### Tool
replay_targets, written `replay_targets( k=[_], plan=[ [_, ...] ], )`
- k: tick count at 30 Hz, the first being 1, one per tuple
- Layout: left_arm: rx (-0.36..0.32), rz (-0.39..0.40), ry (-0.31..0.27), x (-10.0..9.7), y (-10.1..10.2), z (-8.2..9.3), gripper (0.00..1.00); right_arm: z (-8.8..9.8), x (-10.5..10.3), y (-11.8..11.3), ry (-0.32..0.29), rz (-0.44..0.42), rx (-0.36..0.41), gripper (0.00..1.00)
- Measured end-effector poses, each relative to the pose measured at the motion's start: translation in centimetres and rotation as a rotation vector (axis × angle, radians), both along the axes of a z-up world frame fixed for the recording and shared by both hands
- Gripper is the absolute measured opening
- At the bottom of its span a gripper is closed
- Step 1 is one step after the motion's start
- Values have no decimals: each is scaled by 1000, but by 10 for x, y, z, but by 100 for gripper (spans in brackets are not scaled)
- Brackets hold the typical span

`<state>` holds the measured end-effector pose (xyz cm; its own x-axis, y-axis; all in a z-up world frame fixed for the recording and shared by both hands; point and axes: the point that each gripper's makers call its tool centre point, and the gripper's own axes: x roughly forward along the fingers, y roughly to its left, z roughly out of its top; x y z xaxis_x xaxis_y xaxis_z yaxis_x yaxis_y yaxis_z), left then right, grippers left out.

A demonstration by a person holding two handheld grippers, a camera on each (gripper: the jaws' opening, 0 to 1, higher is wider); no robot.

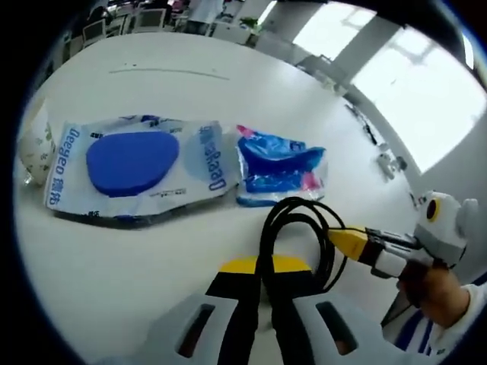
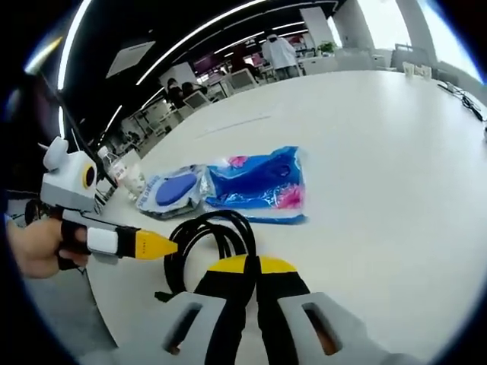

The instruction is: Arrange the tabletop items into an orderly group along one side of the table until the central work area is clear of visible clutter.

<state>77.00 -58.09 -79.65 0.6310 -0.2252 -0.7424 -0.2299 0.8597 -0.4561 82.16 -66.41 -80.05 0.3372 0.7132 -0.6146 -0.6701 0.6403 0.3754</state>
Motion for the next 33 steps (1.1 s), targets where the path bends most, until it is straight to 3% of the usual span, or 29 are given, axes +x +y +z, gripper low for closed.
replay_targets(
  k=[13, 33],
  plan=[
    [4, -1, 9, 1, 1, -13, 0, -10, -6, -1, -4, 16, -23, 0],
    [-1, 17, -25, -2, -4, -10, 0, -12, -2, -1, -10, 5, -21, 0]
  ],
)
